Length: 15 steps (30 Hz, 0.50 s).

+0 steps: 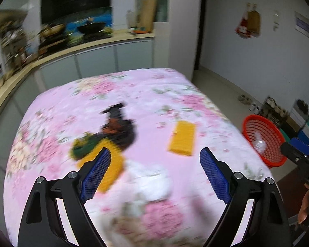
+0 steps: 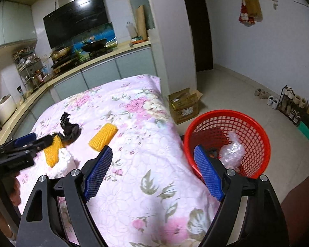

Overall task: Collect trash
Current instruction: 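Move both grippers back over the trash on the bed, then grasp the green-yellow scrubber with the left gripper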

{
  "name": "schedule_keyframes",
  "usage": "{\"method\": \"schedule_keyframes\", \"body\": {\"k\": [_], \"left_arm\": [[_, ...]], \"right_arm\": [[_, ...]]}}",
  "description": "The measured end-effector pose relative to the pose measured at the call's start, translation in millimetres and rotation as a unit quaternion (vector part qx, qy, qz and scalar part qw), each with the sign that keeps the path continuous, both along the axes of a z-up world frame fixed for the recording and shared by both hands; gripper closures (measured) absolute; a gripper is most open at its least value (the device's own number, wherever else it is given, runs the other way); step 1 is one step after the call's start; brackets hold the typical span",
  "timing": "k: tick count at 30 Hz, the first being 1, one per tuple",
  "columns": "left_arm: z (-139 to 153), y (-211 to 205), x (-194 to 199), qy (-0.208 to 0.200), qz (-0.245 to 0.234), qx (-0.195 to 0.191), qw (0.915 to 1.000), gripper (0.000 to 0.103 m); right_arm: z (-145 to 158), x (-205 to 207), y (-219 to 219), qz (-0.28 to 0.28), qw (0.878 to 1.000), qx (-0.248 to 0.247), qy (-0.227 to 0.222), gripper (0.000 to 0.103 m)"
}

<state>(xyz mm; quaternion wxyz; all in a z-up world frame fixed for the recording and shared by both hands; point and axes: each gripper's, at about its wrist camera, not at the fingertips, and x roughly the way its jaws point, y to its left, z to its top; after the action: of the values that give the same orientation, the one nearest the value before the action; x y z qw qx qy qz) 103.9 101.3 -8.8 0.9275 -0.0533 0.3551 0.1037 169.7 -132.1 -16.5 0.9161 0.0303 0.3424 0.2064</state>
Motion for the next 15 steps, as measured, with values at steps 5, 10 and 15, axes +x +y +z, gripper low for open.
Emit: {"method": "schedule_keyframes", "body": {"k": [5,10,15], "left_arm": [[-6,75,-30,0.003,0.078,-0.023,0.9967,0.018],[-10,130,-60,0.005,0.134,-0.041,0.9901,0.018],[-16,161,-71,0.002,0.161,-0.07,0.9845,0.018]], "right_arm": [[-2,-1,12,0.013,1.0,-0.001,0.004,0.024],[-5,0,26,0.027,1.0,-0.004,0.009,0.024],[-7,3,44,0.044,0.999,-0.008,0.015,0.024]]}}
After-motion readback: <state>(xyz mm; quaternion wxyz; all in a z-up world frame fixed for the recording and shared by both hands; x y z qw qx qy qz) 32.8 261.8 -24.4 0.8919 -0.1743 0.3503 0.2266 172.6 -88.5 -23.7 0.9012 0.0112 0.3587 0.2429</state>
